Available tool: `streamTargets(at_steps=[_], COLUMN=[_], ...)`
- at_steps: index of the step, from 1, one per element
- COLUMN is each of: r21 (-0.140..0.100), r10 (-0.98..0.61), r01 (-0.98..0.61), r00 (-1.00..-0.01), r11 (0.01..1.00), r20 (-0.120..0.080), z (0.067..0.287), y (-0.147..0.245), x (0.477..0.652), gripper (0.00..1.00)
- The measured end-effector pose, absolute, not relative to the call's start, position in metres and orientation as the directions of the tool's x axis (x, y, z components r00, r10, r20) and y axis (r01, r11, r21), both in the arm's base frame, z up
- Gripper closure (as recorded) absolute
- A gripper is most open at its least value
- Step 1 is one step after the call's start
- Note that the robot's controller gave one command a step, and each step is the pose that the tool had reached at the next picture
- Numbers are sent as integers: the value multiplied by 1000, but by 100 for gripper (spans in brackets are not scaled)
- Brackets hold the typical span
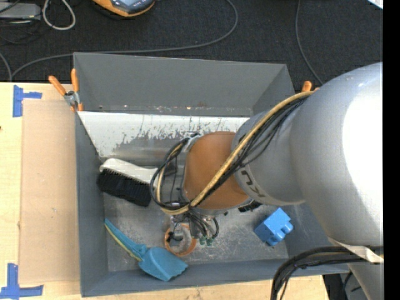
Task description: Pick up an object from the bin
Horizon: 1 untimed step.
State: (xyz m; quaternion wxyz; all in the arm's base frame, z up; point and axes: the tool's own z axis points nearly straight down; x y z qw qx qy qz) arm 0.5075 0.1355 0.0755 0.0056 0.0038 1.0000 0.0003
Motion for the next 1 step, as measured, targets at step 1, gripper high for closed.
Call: streamTargets(at_steps=[1], r21=[-2], r10=[-7], r01=[-7], r00=[-1000], r11=[1000], r20=[-4], z=[95], y=[134], x=[506], gripper=[100])
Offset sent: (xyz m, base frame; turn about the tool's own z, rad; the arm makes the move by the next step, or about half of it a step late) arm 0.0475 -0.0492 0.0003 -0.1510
